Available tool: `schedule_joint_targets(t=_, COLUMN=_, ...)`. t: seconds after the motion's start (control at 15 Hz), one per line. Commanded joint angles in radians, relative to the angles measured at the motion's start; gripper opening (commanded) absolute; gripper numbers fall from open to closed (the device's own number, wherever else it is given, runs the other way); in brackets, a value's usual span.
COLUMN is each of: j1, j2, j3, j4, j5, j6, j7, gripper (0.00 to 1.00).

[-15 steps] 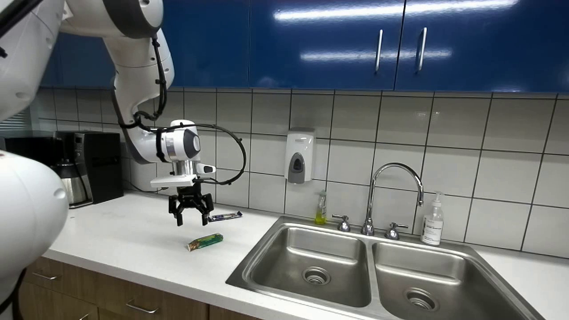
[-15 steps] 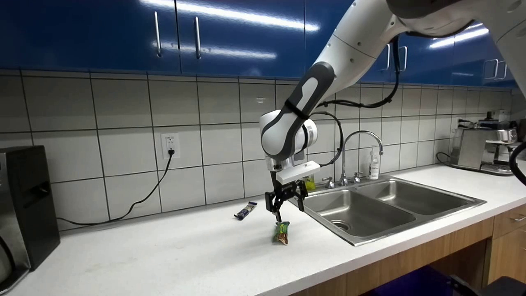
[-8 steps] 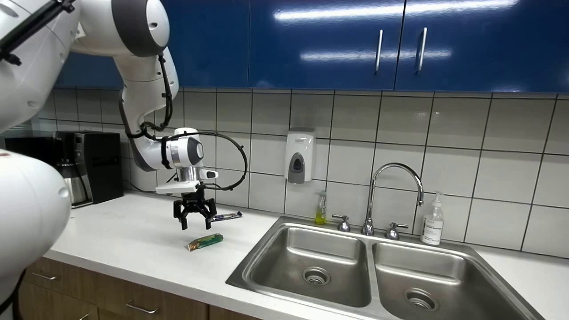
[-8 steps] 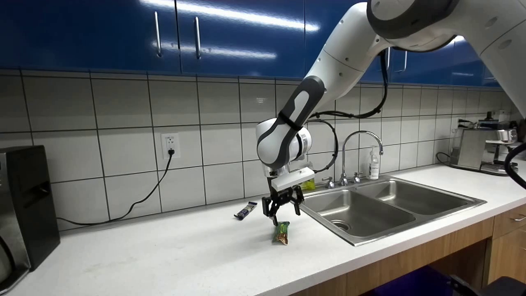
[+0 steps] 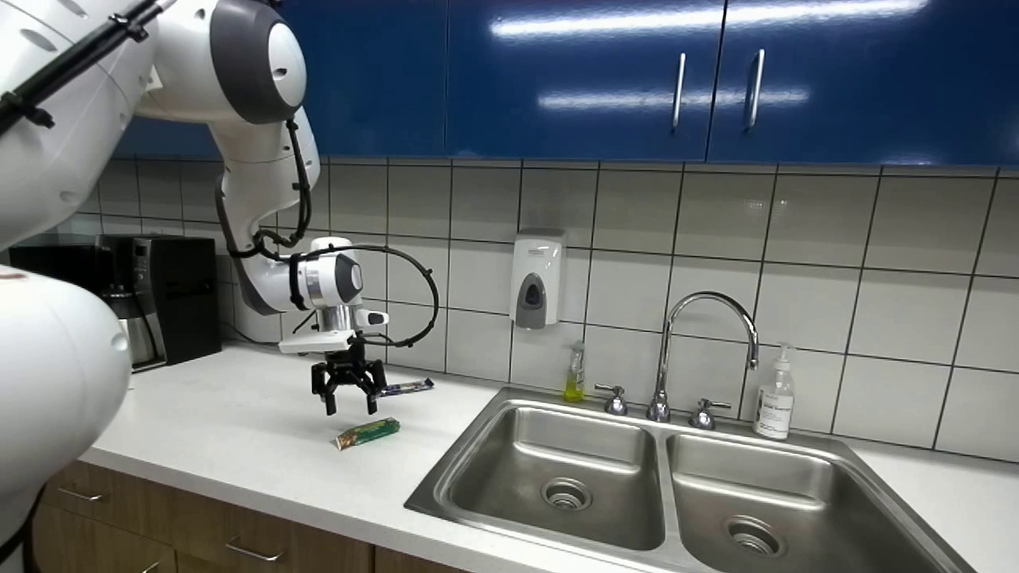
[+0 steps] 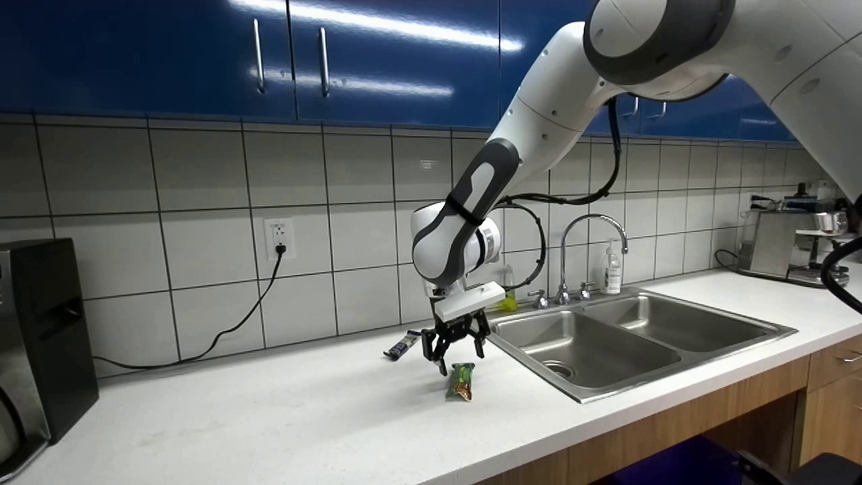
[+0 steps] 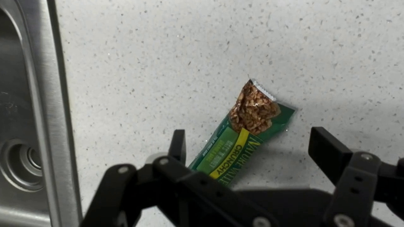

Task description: Put the green snack packet in the left sink

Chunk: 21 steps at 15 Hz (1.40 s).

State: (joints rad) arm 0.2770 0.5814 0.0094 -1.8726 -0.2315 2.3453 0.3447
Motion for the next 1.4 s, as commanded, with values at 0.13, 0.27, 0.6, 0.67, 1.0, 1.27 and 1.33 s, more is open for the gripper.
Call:
schedule_joint_targets(t=0.13, j1=0.004, j2=0.006, j3=-0.006, j4=0.010, j5=0.003, j6=-0.001, j7=0.000, gripper=1.00)
schedule_joint_targets(t=0.27, j1=0.004, j2=0.007, j3=-0.007, j4=0.012, j5=0.003, j6=-0.001, j7=0.000, gripper=1.00)
schedule_joint_targets(t=0.6, j1=0.009, j2=-0.009, j3=-0.012, j4=-0.011, j5=0.004, j6=0.010, j7=0.024, gripper=1.00)
schedule_joint_targets(t=0.67, j1=0.006, j2=-0.012, j3=-0.008, j4=-0.018, j5=0.016, j6=0.014, j7=0.028, gripper=1.00)
schedule_joint_targets(t=1.0, j1=0.014, j2=-0.019, j3=-0.015, j4=-0.037, j5=0.047, j6=0.032, j7=0.098, gripper=1.00)
schedule_joint_targets(t=1.27, j1=0.026, j2=-0.011, j3=-0.030, j4=-0.034, j5=0.068, j6=0.065, j7=0.192, gripper=1.00)
schedule_joint_targets(t=1.33, j1=0.032, j2=-0.006, j3=-0.037, j4=-0.030, j5=0.066, j6=0.075, j7=0.214, gripper=1.00)
